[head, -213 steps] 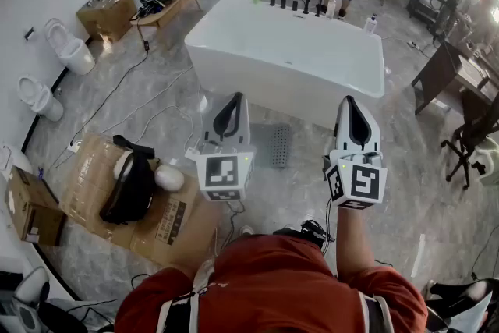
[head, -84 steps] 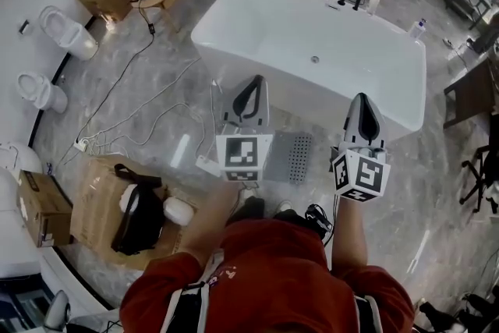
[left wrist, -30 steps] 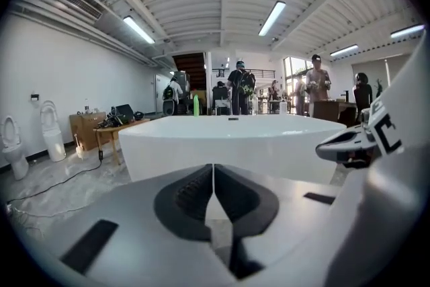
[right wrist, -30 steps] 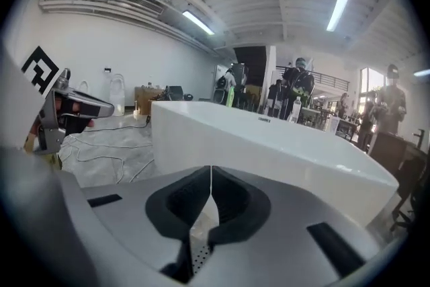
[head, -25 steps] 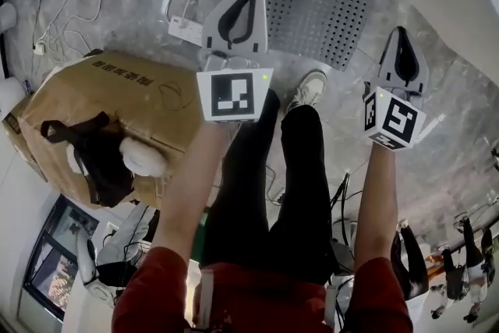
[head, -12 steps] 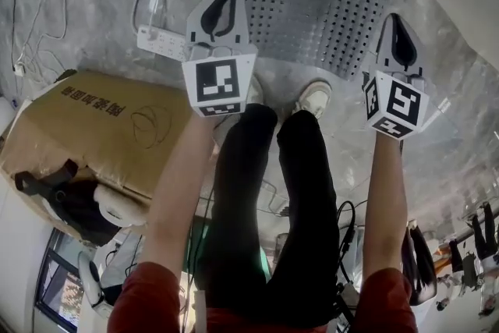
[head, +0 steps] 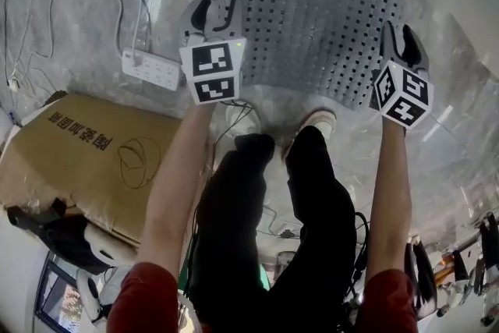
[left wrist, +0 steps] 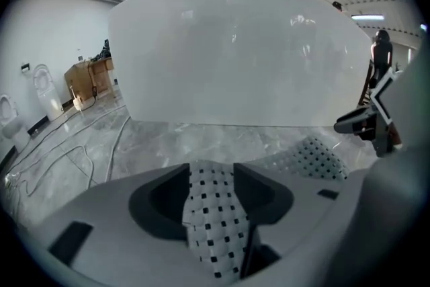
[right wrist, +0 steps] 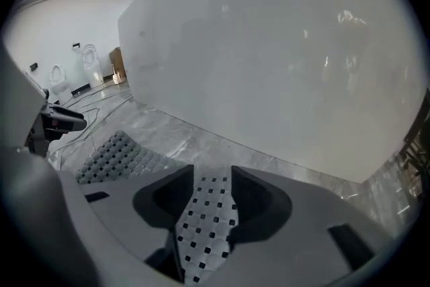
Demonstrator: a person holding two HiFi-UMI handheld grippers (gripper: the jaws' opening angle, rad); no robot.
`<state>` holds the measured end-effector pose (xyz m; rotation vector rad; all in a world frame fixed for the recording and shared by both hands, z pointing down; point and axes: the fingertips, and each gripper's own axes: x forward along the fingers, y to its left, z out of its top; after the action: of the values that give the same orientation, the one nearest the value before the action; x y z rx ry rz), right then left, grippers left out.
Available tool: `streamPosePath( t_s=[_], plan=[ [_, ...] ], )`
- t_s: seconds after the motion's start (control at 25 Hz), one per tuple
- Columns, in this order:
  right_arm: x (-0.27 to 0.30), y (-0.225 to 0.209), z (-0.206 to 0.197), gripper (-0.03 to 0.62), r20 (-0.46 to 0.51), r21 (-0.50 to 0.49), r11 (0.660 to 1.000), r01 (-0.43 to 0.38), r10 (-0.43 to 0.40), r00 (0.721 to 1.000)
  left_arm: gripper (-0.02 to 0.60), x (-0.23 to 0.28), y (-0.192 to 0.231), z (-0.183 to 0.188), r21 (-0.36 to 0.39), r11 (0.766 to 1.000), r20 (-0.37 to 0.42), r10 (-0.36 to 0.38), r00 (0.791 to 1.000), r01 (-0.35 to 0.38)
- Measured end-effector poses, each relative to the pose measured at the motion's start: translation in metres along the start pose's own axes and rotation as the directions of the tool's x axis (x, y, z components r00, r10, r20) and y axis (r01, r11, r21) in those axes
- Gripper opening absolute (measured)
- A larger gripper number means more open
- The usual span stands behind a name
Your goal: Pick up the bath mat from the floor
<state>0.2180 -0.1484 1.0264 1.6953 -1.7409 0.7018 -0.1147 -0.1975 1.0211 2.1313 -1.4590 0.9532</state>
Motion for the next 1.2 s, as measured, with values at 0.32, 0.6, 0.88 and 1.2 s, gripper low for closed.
streamPosePath(
  t_s=[0.32, 0.6, 0.88, 1.2],
  plan=[
    [0.061, -0.022, -0.060, 0.330, -0.151, 0.040, 0.999, 0.015, -0.009, 0.989, 0.341, 0.061, 0.005, -0.069, -0.045, 0.999, -0.227, -0.004, 0.974, -0.006],
    [0.089, -0.033, -0.096, 0.362, -0.267, 0.105, 0.994, 0.035, -0.006, 0.964, 0.365, 0.092, 0.004, -0.105, -0.079, 0.997, -0.320, -0.014, 0.947, -0.012],
    [0.091, -0.025, -0.093, 0.278, -0.254, 0.042, 0.999, 0.010, 0.001, 0.967, 0.309, 0.094, -0.007, -0.104, -0.110, 0.994, -0.365, -0.064, 0.929, 0.026],
    [0.069, 0.000, -0.073, 0.146, -0.233, 0.082, 0.994, -0.075, 0.092, 0.968, 0.193, 0.069, -0.025, -0.085, -0.155, 0.986, -0.358, -0.113, 0.927, 0.060]
  ],
)
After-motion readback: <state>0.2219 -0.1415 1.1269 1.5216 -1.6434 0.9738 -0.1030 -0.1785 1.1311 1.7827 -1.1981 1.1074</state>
